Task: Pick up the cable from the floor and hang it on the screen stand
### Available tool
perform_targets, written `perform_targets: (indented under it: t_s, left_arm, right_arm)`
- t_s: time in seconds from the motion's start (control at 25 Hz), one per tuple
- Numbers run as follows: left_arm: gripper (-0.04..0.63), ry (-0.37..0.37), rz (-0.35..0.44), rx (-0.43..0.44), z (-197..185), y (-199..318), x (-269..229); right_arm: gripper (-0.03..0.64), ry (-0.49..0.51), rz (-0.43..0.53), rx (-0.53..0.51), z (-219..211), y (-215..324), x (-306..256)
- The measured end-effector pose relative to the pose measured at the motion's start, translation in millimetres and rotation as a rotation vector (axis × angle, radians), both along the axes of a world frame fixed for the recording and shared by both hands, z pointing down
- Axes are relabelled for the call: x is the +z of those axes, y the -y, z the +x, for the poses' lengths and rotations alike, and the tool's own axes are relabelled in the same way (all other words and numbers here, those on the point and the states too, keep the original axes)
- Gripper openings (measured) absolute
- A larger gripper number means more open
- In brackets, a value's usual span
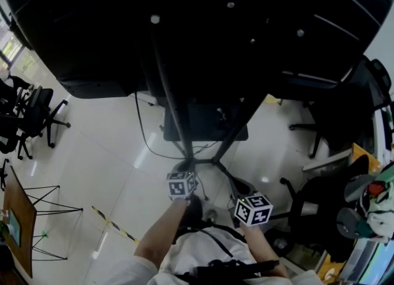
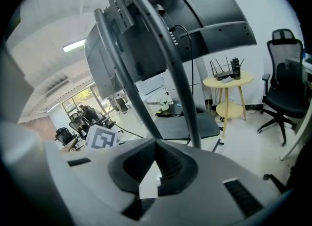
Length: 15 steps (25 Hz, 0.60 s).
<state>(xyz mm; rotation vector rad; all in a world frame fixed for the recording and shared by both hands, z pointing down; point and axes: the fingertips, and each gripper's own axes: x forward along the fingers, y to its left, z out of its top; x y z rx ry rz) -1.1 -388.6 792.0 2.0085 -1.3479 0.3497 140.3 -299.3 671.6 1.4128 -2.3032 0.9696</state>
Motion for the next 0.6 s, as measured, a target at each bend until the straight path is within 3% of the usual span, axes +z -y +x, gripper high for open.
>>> perform_targets:
  t_s: [0.6]
  left_arm:
    - [0.009, -0.074, 0.192, 0.067, 28.1, -82.8, -146.8]
  right_arm:
    - [0.011, 0.061, 0.038, -0.081, -5.4, -54.9, -18.2]
